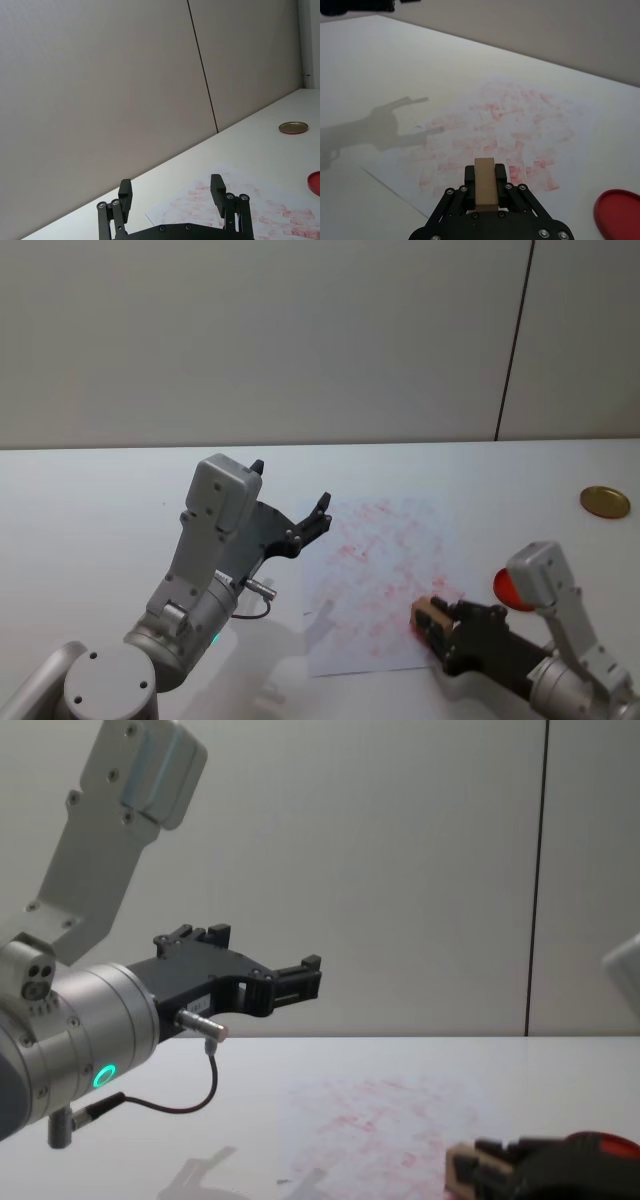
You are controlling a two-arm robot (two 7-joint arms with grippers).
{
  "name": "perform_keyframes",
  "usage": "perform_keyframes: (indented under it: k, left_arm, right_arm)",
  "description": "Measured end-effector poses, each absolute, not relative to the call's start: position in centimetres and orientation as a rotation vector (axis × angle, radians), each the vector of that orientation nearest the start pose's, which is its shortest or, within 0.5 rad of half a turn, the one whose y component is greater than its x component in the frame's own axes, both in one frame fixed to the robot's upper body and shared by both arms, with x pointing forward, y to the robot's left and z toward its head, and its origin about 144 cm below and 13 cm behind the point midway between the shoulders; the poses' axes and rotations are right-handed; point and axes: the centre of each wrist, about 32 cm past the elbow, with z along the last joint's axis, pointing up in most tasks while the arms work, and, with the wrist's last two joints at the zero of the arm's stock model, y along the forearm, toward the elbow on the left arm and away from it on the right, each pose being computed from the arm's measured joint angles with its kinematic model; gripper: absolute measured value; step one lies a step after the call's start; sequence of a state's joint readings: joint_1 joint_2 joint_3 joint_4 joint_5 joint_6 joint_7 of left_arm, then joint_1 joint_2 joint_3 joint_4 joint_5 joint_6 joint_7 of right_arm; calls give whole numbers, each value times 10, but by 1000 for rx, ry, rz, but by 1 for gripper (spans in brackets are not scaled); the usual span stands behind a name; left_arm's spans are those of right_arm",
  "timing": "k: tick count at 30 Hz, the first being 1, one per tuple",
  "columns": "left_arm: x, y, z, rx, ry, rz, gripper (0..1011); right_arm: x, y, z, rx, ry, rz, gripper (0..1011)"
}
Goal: Use the one hand to pick up the stamp and affix it onto the A4 paper.
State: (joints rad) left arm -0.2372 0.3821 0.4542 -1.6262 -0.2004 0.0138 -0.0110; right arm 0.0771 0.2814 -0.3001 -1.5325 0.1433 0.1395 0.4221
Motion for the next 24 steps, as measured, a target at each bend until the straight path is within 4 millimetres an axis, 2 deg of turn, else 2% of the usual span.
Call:
perform_keyframes:
  k: [12, 24]
  left_arm:
    - [492, 198, 1204, 61, -268, 1124, 993]
    - [492, 198, 1204, 61, -268, 1124, 993]
  right_arm:
    - [473, -237, 1158, -179, -4, -972, 225]
    - [479, -257, 1161, -211, -28, -1065, 225]
